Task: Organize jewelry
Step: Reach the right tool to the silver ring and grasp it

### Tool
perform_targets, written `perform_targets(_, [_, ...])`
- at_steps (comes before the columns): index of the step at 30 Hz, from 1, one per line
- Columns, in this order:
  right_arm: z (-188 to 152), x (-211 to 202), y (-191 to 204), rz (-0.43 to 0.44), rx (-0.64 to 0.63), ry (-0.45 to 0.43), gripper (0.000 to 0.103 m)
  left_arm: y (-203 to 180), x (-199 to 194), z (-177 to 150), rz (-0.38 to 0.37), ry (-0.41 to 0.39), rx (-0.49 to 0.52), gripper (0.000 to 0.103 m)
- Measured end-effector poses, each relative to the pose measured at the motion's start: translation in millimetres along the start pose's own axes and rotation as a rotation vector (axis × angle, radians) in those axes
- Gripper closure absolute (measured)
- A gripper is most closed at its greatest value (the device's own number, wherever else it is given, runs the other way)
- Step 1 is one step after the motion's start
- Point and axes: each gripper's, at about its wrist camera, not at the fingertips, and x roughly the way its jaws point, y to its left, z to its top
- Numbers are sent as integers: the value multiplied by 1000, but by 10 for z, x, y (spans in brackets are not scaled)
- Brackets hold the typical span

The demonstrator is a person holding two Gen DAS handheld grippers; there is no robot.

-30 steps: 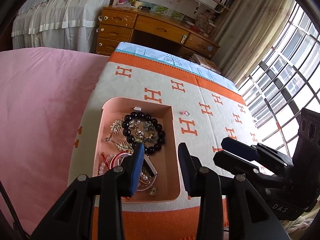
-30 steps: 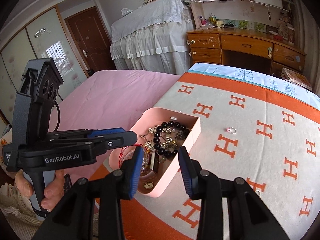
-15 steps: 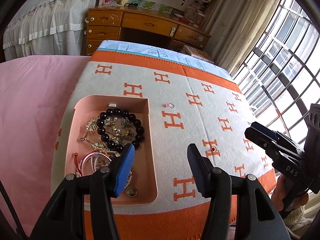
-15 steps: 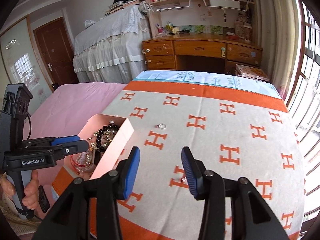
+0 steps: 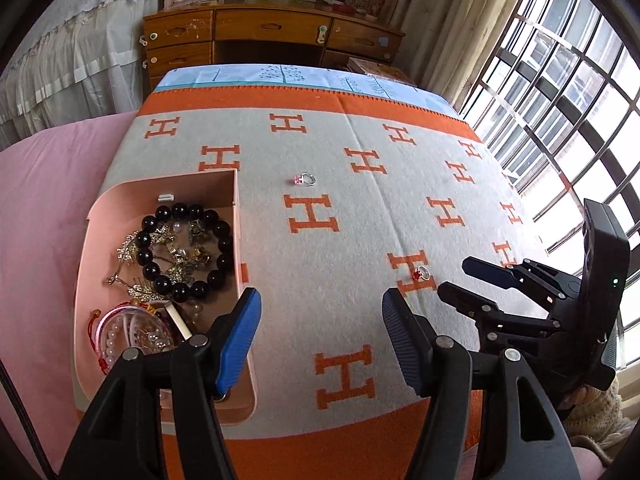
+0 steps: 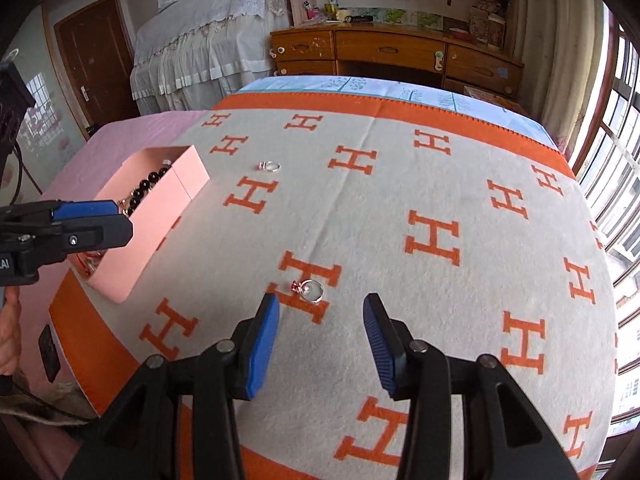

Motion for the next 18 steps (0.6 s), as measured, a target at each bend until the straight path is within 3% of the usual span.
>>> perform_targets(6, [30, 302, 56, -14, -123, 56, 59, -23, 111, 21, 9, 22, 0, 42])
perform_targets(12, [123, 361, 21, 31, -167, 33, 59, -10, 184, 69, 28, 40, -6, 42])
perform_targets(18, [103, 335, 42, 59, -214, 27, 69, 32, 222, 152, 21, 48, -18, 42])
